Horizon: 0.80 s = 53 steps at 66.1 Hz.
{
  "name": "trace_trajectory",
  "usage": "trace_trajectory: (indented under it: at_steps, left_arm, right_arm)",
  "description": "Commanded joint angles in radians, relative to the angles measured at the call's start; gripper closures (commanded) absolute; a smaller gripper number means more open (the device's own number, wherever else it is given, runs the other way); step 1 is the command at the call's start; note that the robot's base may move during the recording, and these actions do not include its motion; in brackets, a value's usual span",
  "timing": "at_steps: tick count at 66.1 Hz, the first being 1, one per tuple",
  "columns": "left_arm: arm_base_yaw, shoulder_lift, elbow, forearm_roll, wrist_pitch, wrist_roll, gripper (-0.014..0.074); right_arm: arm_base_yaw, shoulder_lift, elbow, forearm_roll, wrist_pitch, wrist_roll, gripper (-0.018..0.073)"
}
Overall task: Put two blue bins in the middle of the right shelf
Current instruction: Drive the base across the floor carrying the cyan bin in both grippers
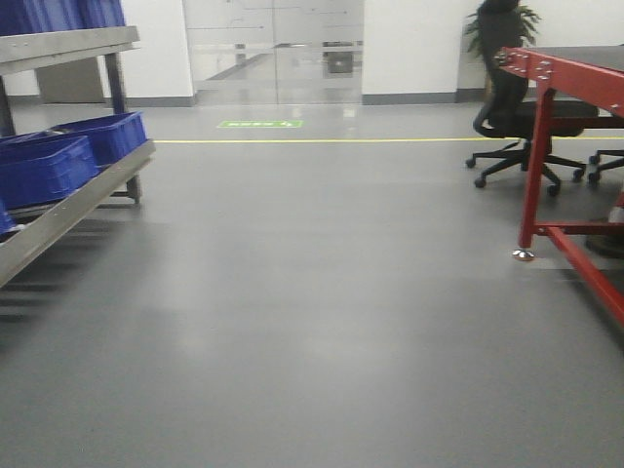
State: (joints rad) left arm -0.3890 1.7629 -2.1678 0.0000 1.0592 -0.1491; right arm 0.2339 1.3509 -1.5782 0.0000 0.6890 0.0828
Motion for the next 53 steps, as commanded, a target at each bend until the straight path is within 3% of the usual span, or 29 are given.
trace_trajectory:
  at_steps: [1, 53]
  left_arm:
    - [-0.005, -0.018, -0.018, -0.015, -0.091, 0.015, 0.0707]
    - [-0.005, -0.018, -0.018, -0.015, -0.091, 0.015, 0.0707]
  right_arm:
    - [-0.001, -0.018, -0.018, 0.0, -0.085, -0.022, 0.0713]
    - [-0.001, -0.018, -0.018, 0.0, -0.085, -0.022, 0.0713]
